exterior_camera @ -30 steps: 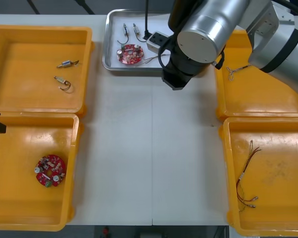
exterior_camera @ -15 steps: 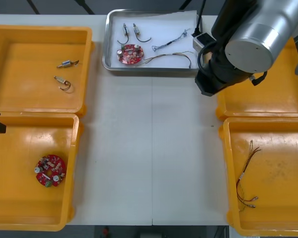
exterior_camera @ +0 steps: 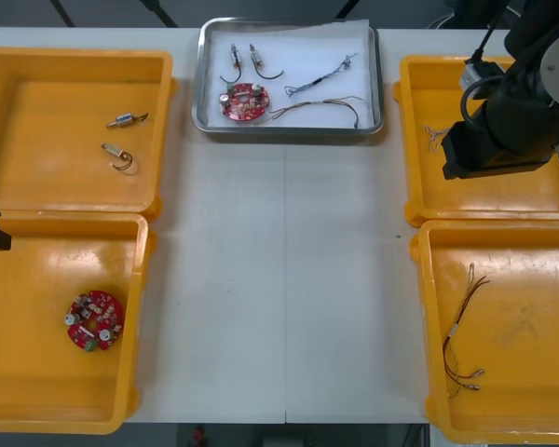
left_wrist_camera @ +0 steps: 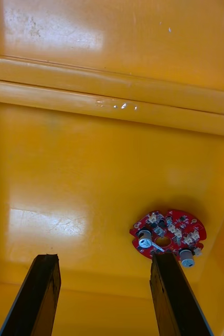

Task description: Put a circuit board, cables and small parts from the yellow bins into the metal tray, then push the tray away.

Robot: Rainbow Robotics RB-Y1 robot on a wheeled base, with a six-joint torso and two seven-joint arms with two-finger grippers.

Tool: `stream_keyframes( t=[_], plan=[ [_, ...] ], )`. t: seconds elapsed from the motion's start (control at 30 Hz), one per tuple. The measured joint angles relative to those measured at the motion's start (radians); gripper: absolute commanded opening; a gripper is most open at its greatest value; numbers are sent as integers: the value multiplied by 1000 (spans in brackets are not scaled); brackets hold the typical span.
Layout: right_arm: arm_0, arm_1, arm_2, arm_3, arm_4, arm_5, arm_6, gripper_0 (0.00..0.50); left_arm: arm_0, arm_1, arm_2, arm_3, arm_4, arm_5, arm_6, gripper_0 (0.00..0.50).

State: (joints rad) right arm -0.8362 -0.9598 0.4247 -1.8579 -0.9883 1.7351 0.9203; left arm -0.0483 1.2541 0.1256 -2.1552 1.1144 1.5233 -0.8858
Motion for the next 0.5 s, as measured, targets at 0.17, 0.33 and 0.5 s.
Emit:
stream_keyframes(
  t=[0.17,0.33,0.5],
  plan=[
    [90,-38,-87,-38,-22,11,0,500,0,0,0,0,0,0,0,500],
    [206,-52,-232,-58,-69,38,0,500,0,0,0,0,0,0,0,500],
    [308,-52,-375,-61,-86,47,0,500,0,0,0,0,0,0,0,500]
  ],
)
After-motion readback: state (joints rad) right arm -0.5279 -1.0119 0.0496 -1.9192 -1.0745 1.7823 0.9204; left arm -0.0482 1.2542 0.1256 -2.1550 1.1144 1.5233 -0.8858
